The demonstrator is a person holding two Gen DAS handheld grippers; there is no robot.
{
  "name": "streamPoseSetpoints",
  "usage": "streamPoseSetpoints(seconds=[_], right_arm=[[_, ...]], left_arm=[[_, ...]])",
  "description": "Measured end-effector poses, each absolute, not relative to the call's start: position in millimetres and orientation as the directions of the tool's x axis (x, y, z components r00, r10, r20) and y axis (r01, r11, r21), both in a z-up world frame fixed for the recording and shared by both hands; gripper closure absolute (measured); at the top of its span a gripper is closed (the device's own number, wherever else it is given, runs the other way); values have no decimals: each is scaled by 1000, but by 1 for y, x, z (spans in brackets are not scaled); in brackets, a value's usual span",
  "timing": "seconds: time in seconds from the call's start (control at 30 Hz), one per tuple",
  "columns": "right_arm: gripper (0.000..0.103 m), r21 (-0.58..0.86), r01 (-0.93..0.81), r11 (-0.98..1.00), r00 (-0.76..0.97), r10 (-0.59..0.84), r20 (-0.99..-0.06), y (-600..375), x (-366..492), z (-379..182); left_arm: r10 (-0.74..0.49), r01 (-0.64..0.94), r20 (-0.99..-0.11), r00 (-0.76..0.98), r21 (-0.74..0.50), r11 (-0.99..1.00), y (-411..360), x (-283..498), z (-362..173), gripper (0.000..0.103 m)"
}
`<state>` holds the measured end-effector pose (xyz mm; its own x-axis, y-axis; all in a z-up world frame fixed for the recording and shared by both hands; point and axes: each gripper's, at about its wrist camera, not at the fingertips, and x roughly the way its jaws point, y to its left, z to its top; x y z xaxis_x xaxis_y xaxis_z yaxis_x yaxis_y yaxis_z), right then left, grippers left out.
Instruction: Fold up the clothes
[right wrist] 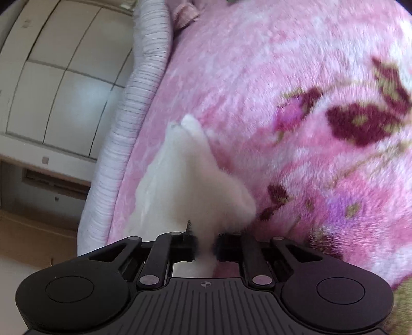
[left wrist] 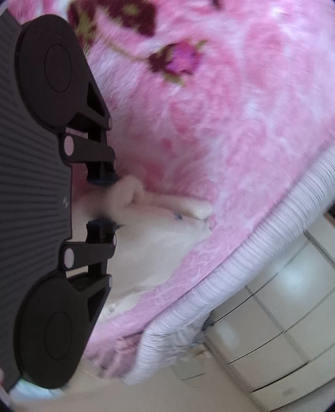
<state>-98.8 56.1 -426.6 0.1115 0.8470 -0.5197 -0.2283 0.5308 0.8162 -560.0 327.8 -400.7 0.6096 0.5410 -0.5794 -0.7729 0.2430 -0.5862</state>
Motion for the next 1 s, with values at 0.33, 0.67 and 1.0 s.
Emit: streamPoseSetpoints(seconds=[0.33, 0.67, 1.0], right_arm=[[93, 824, -236, 515, 15, 850, -527, -19, -112, -415], [81, 623, -520, 584, 117, 772, -625, -58, -146, -367], [80, 139, -863, 485, 315, 733, -603, 7, -248, -368]], left_arm=[[466, -744, -592, 657, -607, 279, 240, -624, -385, 87], [614, -893, -655, 441, -252, 372, 212, -619, -333, 77], [556, -823, -722, 412, -34, 567, 177, -515, -362, 71]])
